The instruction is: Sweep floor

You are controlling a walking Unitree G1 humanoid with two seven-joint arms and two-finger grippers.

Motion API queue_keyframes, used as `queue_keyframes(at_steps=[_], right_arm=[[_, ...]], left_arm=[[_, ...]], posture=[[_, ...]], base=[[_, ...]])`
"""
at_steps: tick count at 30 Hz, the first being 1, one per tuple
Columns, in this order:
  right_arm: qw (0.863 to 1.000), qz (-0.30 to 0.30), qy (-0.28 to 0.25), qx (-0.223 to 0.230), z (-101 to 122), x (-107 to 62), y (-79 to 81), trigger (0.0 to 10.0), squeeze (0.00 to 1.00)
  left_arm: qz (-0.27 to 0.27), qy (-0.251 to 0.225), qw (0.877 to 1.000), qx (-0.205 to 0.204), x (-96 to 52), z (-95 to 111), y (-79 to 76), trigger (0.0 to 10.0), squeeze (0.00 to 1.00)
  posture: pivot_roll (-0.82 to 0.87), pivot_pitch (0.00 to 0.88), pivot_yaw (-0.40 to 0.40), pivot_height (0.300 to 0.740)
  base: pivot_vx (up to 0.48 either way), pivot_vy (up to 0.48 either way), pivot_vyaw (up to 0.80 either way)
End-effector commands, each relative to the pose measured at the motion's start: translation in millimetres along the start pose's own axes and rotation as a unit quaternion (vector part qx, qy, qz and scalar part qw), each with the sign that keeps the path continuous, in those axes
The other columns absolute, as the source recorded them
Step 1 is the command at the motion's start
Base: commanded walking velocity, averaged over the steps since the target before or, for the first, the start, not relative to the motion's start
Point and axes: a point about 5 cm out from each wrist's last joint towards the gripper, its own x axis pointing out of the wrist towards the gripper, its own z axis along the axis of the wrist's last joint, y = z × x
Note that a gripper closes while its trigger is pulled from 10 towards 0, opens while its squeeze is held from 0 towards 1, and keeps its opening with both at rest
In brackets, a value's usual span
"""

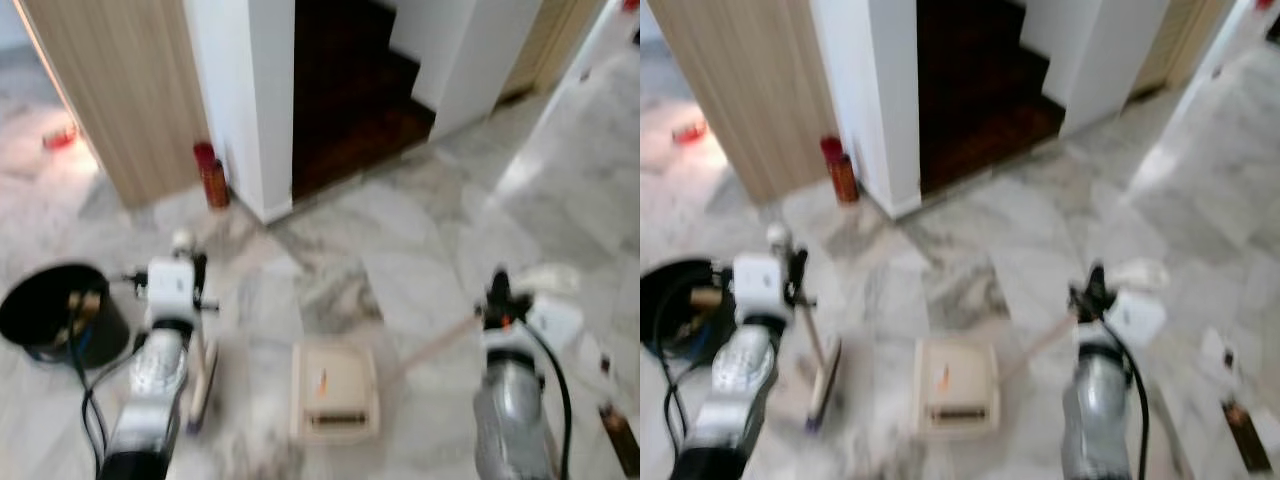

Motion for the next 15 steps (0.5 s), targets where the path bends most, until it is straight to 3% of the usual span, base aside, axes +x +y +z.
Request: queue_keyframes(at_steps=[1, 15], right_arm=[[1.0, 0.006, -0.025, 0.005, 10.0, 5.3, 4.4, 10.0, 0.0], [1.0, 0.01, -0.029, -0.008, 11.0, 6.4, 5.0, 10.0, 0.0]], left_arm=[[-0.001, -0.023, 1.0, 0.002, 2.2, 9.6, 1.9, 10.0, 0.0], [-0.005, -0.025, 1.0, 0.002, 1.9, 10.0, 0.5, 10.0, 0.0]], posture=[[0.19, 0.067, -0.069, 0.74], [0.19, 0.059, -0.069, 0.74]], base=[[0.0, 0.307, 0.0], [0.0, 0.304, 0.0]])
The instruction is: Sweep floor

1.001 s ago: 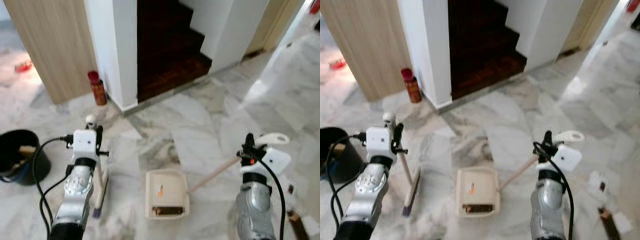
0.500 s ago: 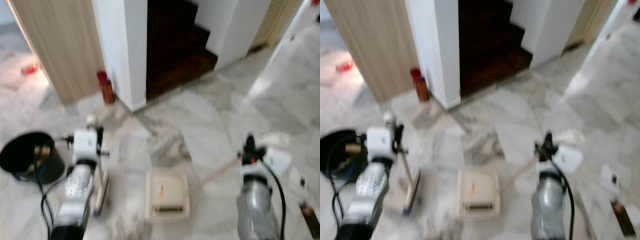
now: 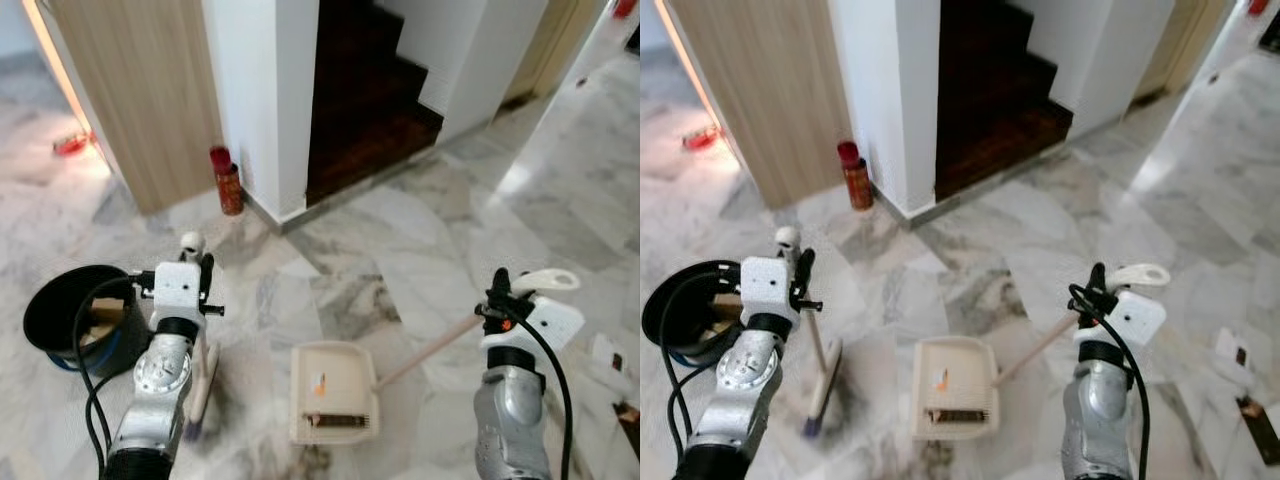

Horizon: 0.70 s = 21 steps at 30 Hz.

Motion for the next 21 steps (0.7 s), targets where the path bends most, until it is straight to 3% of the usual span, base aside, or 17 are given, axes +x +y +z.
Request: queue_keyframes(at_steps=[1, 5, 21], right_arm=[[1.0, 0.009, -0.026, 0.007, 9.7, 5.0, 8.0, 10.0, 0.0], [1.0, 0.006, -0.025, 0.009, 9.3, 5.1, 6.9, 10.0, 0.0], [1.0, 0.005, -0.022, 0.011, 9.0, 5.2, 6.3, 10.0, 0.0]], left_arm=[[0.003, -0.027, 1.0, 0.008, 3.7, 11.4, 3.9, 10.0, 0.0], [0.003, -0.027, 1.0, 0.009, 4.2, 12.0, 3.8, 10.0, 0.0], [0.005, -0.027, 1.0, 0.008, 4.6, 12.6, 4.2, 10.0, 0.0]], posture=[[0.19, 0.068, -0.069, 0.74], [0.19, 0.073, -0.068, 0.74], [0.2, 0.085, -0.072, 0.74]], base=[[0.0, 0.304, 0.48], [0.0, 0.304, 0.53], [0.0, 0.303, 0.0]])
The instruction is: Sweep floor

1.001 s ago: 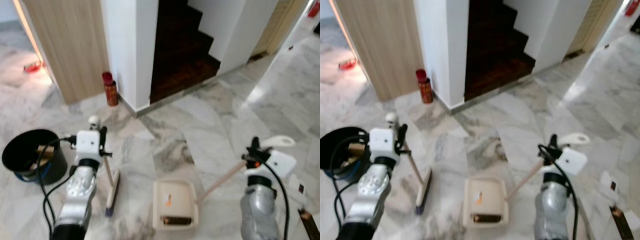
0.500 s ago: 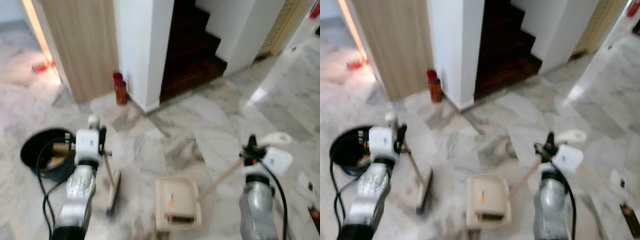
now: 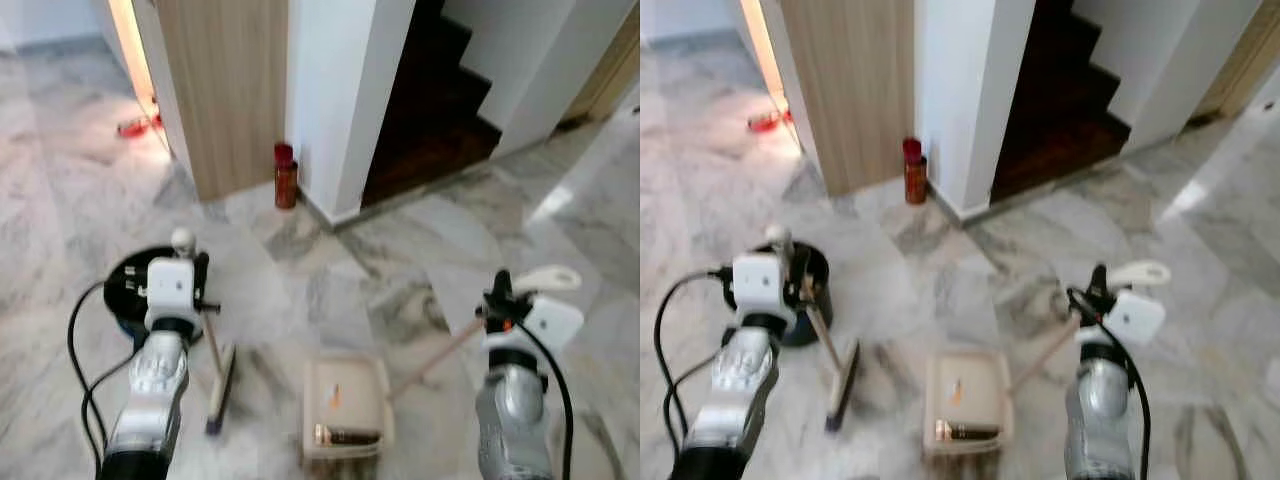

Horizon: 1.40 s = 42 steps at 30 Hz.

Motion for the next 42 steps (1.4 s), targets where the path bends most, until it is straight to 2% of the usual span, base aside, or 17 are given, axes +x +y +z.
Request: queue_keyframes(at_steps=[1, 42], right_arm=[[1.0, -0.009, -0.016, 0.003, 6.5, 2.3, -5.0, 10.0, 0.0], [1.0, -0.013, -0.015, 0.005, 5.9, 3.4, -5.3, 10.0, 0.0]], left_arm=[[-0.003, -0.018, 1.0, 0.001, 3.2, 8.0, -2.5, 10.0, 0.0], [-0.005, -0.017, 1.0, 0.001, 4.0, 8.5, -2.3, 10.0, 0.0]], posture=[[0.2, 0.085, -0.072, 0.74], [0.2, 0.086, -0.073, 0.74]], base=[[0.0, 0.304, 0.0], [0.0, 0.299, 0.0]])
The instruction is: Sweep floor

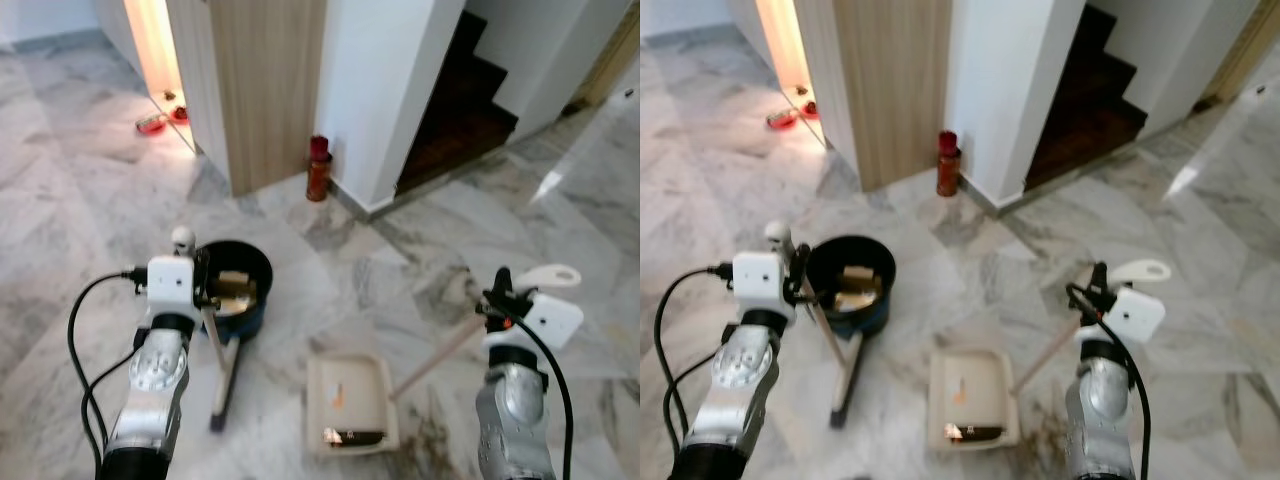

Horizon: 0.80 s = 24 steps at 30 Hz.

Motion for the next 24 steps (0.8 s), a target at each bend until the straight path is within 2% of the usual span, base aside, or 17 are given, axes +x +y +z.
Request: queue_keyframes(at_steps=[1, 24], right_arm=[[1.0, -0.011, -0.014, 0.003, 5.0, 1.2, -6.2, 10.0, 0.0], [1.0, -0.013, -0.016, 0.003, 5.6, 1.6, -5.3, 10.0, 0.0]], left_arm=[[-0.006, -0.02, 1.0, 0.002, 2.9, 8.1, -2.8, 10.0, 0.0], [-0.002, -0.013, 1.0, 0.008, 2.2, 5.4, 1.4, 10.0, 0.0]], posture=[[0.2, 0.086, -0.074, 0.74], [0.2, 0.083, -0.078, 0.74]], base=[[0.0, 0.304, 0.0], [0.0, 0.3, 0.0]])
